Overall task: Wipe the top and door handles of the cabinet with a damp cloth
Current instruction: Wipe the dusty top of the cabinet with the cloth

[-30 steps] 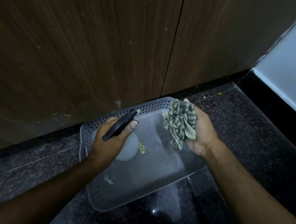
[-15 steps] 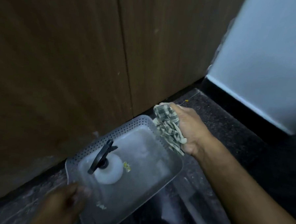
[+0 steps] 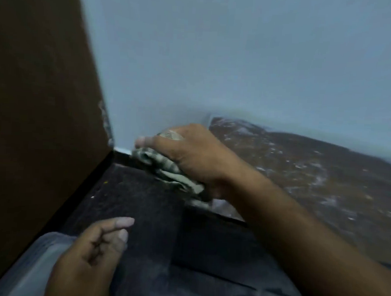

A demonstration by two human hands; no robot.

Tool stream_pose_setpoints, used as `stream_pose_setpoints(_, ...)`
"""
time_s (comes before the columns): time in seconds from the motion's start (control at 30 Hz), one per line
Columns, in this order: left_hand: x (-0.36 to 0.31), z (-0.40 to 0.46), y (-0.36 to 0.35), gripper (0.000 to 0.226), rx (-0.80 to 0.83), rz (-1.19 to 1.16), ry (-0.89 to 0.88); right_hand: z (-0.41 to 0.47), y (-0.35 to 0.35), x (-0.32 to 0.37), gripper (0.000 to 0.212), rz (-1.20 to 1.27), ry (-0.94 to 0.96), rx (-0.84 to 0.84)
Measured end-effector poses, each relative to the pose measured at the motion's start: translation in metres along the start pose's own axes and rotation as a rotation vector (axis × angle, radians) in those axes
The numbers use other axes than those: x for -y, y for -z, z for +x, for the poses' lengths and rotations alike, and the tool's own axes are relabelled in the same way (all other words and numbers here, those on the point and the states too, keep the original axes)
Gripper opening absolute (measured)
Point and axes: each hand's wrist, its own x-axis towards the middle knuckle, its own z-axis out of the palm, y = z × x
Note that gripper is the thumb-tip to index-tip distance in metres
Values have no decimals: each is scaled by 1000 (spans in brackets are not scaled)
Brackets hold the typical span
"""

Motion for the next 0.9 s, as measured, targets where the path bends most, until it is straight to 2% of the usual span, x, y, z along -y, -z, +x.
stream_pose_setpoints(0.03,-13,-3,-14,12,-18,-19,-24,-14,19,0,46,-34,6,-33)
stream_pose_setpoints(0.1,-36,-8,-45,15,26,-5,-218,-41,52,5,40,-94,-27,-84)
stream_pose_setpoints(0.2,-60,-10,-75,23,146,65,-411,-68,102,11,50,-227,-196,-160)
stream_pose_setpoints(0.3,-73,-3,-92,22,230,99,-540,-84,149,9,48,-250,-350,-229)
stream_pose_setpoints(0.37,-83,-4,-107,22,318,164,-613,-95,172,6,61,-282,-397,-291)
stream_pose_setpoints(0.43,-93,-8,-121,23,427,223,-598,-117,180,1,68,-297,-441,-317)
stream_pose_setpoints(0.5,-108,-10,-132,24,495,219,-548,-147,179,-10,74,-212,-501,-333)
stream_pose_setpoints(0.6,-117,-2,-155,26,501,299,-569,-183,165,-35,73,70,-570,-405)
stream_pose_setpoints(0.7,-118,-3,-171,27,503,295,-614,-204,148,-57,47,266,-528,-481)
stream_pose_setpoints(0.73,-116,-10,-172,26,492,273,-620,-208,142,-63,37,266,-491,-514)
stream_pose_setpoints(0.77,-114,-19,-172,25,489,247,-616,-212,135,-69,29,189,-447,-582)
stream_pose_setpoints(0.83,-104,-40,-167,24,493,208,-576,-216,122,-82,18,-122,-406,-762)
stream_pose_setpoints(0.9,-93,-58,-162,25,470,208,-539,-215,114,-91,18,-464,-417,-860)
